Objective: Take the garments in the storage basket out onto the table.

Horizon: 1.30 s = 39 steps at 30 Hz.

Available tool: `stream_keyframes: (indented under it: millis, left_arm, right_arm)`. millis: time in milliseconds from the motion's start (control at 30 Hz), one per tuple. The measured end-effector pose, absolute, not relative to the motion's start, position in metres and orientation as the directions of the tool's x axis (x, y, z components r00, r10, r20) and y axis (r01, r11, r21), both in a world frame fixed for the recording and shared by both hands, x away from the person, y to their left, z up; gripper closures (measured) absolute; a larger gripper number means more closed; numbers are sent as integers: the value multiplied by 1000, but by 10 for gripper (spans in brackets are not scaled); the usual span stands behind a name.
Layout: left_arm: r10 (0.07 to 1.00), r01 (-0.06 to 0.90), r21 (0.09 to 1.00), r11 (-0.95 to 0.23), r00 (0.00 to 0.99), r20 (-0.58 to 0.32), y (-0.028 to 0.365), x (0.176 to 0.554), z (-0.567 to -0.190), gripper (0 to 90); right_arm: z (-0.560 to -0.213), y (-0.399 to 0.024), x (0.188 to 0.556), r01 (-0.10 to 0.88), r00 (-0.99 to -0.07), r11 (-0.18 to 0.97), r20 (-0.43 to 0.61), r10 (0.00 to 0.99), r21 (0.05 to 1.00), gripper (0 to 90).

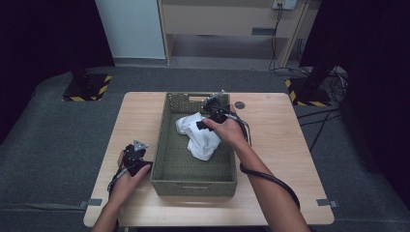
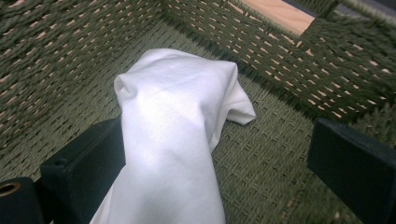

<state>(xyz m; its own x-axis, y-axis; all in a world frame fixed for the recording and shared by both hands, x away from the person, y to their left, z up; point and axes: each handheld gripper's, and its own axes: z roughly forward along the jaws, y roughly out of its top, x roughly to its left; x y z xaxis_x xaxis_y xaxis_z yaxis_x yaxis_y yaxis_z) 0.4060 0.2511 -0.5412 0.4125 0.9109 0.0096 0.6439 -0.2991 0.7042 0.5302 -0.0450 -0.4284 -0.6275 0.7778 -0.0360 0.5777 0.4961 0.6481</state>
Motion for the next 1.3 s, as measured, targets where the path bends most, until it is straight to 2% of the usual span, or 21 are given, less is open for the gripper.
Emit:
stream_keyframes:
  millis: [1300]
  left_arm:
    - [909,643,704,-303,418,9,251,407,-541,0]
  right_arm:
    - [-469,-18,552,640,-581,420,48,812,644,28]
